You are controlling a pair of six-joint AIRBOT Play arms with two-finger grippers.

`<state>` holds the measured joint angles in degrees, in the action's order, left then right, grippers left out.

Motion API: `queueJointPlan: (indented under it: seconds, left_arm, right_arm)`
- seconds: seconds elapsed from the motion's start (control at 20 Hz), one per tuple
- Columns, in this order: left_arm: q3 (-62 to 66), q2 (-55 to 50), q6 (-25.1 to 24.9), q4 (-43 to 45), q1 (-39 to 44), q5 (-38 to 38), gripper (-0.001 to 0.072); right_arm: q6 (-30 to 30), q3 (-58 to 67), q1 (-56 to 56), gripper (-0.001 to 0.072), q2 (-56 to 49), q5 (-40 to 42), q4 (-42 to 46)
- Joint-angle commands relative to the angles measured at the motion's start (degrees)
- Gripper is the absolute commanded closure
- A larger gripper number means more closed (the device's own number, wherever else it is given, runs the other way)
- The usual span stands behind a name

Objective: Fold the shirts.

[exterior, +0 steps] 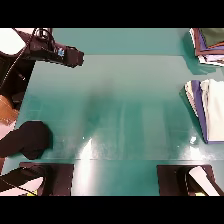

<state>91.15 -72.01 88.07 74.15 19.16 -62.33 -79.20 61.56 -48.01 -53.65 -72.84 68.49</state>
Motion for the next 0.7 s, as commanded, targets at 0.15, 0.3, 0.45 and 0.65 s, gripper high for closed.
queueJointPlan:
  seconds: [0.15, 0.3, 0.45, 0.65]
  left_arm:
    - [0.0, 0.0, 0.0, 0.0, 0.0, 0.0, 0.068]
    - [0.0, 0.0, 0.0, 0.0, 0.0, 1.2, 0.068]
    - [0.0, 0.0, 0.0, 0.0, 0.0, 3.0, 0.0679]
    - [0.0, 0.0, 0.0, 0.0, 0.0, 3.8, 0.0679]
  right_arm:
    - [-0.3, 7.2, 17.4, 0.0139, -0.5, -2.1, -10.4]
    - [-0.3, 9.7, 32.7, 0.014, -0.6, 0.0, -10.4]
    - [-0.3, 10.2, 45.9, 0.0185, -0.7, 4.4, -10.0]
    - [-0.2, 10.2, 56.7, 0.0695, -0.8, 8.4, -9.9]
